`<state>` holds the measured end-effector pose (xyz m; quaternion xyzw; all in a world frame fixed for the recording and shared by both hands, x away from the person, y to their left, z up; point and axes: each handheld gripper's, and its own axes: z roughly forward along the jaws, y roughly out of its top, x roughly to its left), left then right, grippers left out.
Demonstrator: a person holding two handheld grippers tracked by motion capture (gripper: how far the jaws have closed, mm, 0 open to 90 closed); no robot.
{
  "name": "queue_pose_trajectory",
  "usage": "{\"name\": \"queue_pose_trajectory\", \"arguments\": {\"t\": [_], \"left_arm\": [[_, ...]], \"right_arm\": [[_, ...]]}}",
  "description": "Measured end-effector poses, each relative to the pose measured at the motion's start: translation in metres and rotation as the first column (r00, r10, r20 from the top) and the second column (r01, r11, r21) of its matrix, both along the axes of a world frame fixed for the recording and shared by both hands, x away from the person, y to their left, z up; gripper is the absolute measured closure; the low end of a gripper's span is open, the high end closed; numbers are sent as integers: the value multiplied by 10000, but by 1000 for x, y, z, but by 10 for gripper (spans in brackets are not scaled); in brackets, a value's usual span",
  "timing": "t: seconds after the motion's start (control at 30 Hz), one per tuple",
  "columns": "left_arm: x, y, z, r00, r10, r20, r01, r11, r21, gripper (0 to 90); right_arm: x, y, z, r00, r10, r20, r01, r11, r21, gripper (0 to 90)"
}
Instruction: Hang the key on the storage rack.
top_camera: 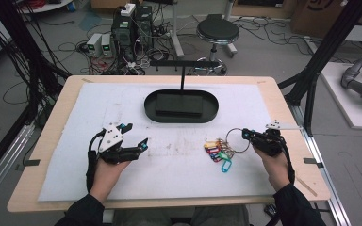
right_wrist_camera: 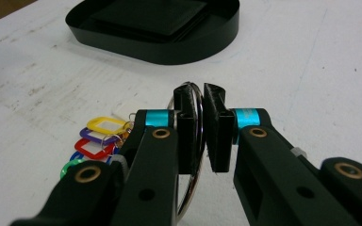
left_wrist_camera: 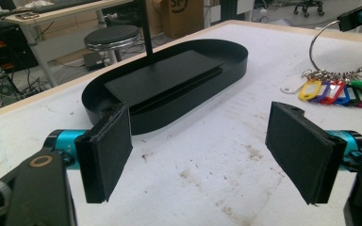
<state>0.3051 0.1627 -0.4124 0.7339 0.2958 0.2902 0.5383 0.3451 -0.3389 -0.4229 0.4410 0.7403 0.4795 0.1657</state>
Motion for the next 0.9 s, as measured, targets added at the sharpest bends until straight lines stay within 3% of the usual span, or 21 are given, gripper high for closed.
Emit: {"name": "queue_pose_trajectory", "arguments": {"t": [0.27, 0.5, 0.7, 0.8, 0.9], "left_arm": [[0, -2, 0, 9999, -104, -33, 104, 9999, -59, 233], [3, -9, 1, 9995, -296, -81, 295, 9994, -154, 232], [10, -22, 8, 9947, -997, -269, 984, 9940, -468, 233], [13, -36, 12, 9854, -1674, -320, 1662, 9854, -383, 233], [15, -43, 13, 9813, -1892, -362, 1876, 9814, -415, 233]], "right_arm": [[2, -1, -1, 9995, 125, -307, -123, 9999, 53, 862], [0, 7, 12, 9972, 722, 180, -721, 9974, -41, 875], [-2, 12, 24, 9916, 1134, 619, -1130, 9935, -98, 876], [-3, 14, 29, 9871, 1379, 819, -1380, 9904, -34, 876], [-4, 16, 33, 9835, 1532, 966, -1539, 9881, -7, 876]]}}
